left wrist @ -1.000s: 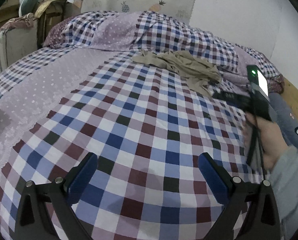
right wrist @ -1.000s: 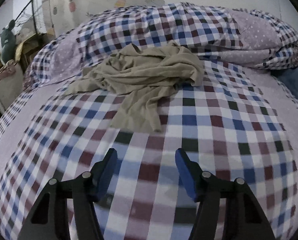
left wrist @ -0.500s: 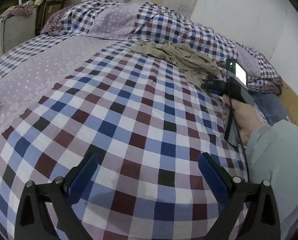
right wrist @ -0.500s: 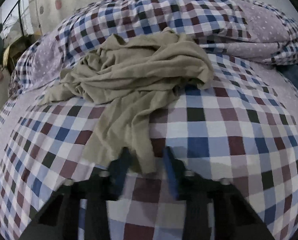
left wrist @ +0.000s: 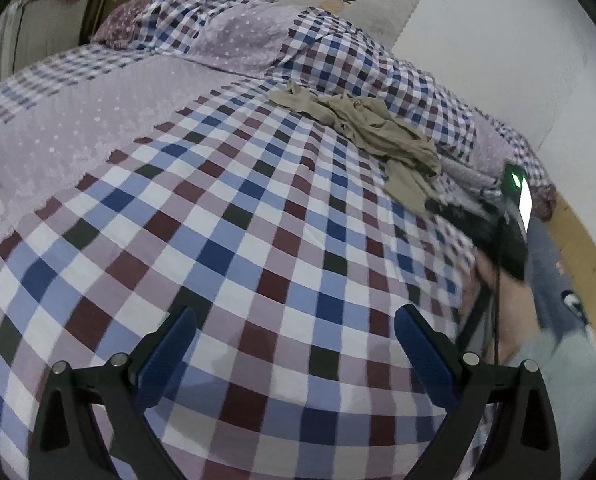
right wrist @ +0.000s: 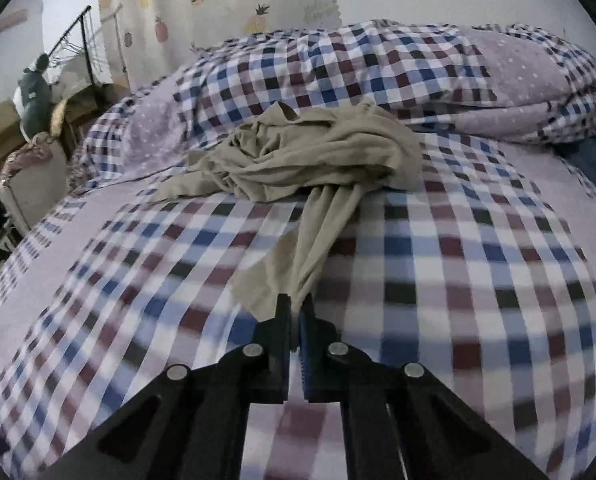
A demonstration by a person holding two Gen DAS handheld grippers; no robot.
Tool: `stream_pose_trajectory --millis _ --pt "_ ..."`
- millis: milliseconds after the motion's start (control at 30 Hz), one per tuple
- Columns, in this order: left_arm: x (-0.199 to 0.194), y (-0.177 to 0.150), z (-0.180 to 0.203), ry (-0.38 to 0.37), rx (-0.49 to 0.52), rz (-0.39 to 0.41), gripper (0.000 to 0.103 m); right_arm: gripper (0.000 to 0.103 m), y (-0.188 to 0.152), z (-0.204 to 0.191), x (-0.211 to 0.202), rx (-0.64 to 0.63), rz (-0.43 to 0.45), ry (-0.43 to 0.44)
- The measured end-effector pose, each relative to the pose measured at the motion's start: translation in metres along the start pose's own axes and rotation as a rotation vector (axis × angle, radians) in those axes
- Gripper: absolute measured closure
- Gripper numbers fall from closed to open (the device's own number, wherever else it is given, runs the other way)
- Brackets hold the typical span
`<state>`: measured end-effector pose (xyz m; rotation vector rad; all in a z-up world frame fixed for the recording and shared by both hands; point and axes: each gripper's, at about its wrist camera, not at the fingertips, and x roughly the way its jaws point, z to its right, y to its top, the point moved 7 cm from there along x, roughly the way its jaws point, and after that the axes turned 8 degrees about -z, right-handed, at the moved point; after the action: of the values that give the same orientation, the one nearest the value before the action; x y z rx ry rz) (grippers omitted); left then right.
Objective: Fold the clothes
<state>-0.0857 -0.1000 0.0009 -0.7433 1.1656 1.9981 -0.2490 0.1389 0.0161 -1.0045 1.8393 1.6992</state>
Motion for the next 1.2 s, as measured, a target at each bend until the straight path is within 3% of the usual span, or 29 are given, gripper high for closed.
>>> stream_pose_trajectory --millis 300,533,767,967,1200 --pt "0.003 -0.007 0.016 -0.139 -0.047 -0.041 0.003 0.102 -0.092 -0.02 -0.074 0.012 -0.022 0.157" --pt "0.012 -0.033 0.042 -0.316 -0.095 -0.138 0.003 0.102 -0.145 -0.026 -0.15 0.108 0.012 0.297" --pt "0.009 -0.065 0.083 -0.576 -0.19 -0.217 0.003 0.102 -0.166 -0.019 -0.209 0.227 0.068 0.42" --pt "0.002 -0.083 0.106 -0.91 -0.42 -0.33 0.003 0.101 -0.165 -0.021 -0.245 0.277 0.14 0.522" --pt "0.018 -0.095 0.128 -1.087 -0.602 -0.416 0.003 0.101 -0.161 -0.03 -0.25 0.3 0.146 0.606"
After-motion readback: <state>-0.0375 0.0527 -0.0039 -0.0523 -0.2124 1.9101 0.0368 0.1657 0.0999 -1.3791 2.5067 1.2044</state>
